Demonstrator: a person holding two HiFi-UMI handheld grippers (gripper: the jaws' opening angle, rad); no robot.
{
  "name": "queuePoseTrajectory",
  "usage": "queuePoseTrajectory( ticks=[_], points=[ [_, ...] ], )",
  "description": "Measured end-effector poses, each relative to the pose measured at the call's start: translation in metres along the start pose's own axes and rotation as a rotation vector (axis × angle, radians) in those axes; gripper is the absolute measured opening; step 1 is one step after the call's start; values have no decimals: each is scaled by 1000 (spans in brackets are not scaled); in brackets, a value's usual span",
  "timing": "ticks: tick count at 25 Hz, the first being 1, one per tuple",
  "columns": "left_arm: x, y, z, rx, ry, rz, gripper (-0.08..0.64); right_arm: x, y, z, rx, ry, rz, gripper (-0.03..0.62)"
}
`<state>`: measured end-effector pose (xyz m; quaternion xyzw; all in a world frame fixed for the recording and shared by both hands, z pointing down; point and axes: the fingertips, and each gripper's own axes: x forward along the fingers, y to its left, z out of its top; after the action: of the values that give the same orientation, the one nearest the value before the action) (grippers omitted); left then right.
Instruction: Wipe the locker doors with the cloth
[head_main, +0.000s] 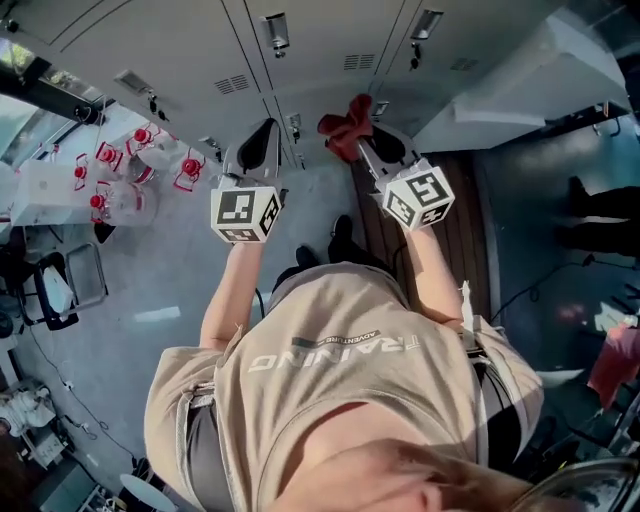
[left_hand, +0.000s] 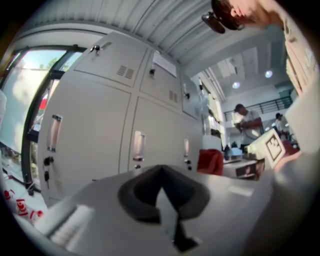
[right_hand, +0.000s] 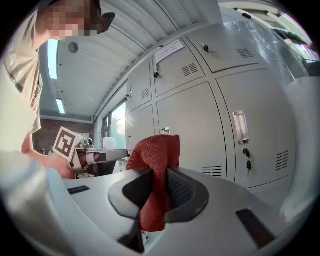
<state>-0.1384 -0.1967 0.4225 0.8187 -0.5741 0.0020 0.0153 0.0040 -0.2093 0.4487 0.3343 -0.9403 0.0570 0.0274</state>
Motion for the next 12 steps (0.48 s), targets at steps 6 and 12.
queuePoseTrajectory(
  ticks=[6, 12],
  points=[
    [-13, -11, -1, -26, -34, -60, 5, -18, 22, 4, -44, 14, -42, 54],
    [-20, -26, 9, -18, -26, -45, 5, -37, 28, 19, -76, -40, -32, 54]
  ],
)
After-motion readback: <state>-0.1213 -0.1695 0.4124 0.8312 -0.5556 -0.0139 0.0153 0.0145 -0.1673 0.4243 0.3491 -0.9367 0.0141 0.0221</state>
